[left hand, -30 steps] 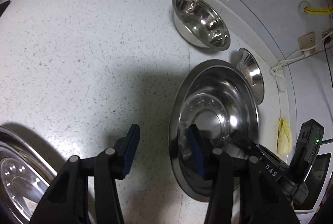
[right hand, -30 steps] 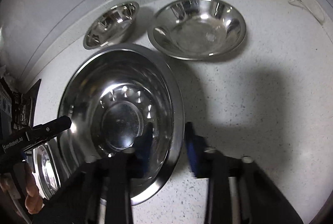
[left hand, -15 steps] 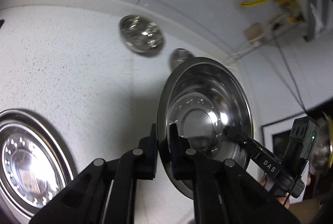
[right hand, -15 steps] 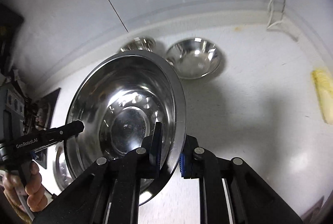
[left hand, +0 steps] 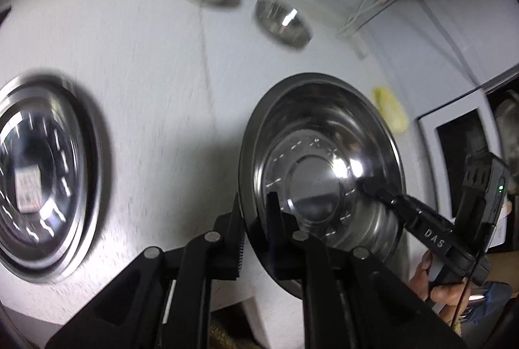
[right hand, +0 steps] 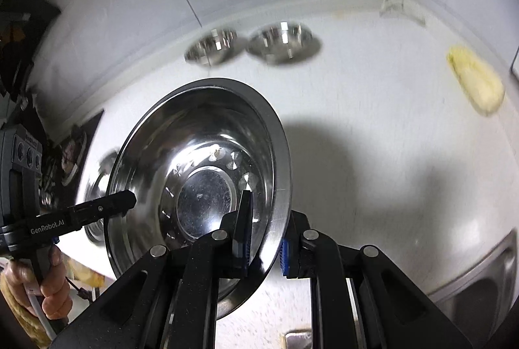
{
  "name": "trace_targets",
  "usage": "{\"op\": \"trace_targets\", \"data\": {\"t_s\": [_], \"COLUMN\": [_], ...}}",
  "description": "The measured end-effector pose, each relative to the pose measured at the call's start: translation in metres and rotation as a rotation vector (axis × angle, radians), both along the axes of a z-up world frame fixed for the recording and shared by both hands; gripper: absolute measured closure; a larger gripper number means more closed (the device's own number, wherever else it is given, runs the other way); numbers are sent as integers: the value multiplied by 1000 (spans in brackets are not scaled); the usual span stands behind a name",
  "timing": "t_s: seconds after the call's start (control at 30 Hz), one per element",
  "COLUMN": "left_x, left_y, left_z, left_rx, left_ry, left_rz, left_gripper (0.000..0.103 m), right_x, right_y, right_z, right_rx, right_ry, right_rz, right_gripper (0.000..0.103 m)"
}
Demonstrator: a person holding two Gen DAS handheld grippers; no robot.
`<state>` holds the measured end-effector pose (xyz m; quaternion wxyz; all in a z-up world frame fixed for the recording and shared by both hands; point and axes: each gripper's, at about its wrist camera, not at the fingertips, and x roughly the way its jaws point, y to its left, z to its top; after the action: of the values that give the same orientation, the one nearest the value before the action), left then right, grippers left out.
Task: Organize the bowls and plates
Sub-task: 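Carry the large steel bowl with both tools beside the plate stack and lower it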
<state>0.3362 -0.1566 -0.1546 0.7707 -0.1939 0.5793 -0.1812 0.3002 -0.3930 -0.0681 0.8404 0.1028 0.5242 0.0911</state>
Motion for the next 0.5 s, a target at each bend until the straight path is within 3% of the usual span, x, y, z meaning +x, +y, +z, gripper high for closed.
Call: {"op": "trace_targets", "data": {"t_s": [0.2, 0.5], "left_x": [-1, -1], "left_y": [-8, -14], "left_z": [-33, -40], "left_rx": [37, 61], "left_ry": [30, 14], "left_rz": [9, 8], "left_gripper": [92, 90], "right_x": [1, 7], "right_y": [-6, -15], "right_z": [-42, -60], "right_rx": [10, 34], "right_ry": [64, 81], "right_rz": [8, 10], "right_gripper": [90, 90]}}
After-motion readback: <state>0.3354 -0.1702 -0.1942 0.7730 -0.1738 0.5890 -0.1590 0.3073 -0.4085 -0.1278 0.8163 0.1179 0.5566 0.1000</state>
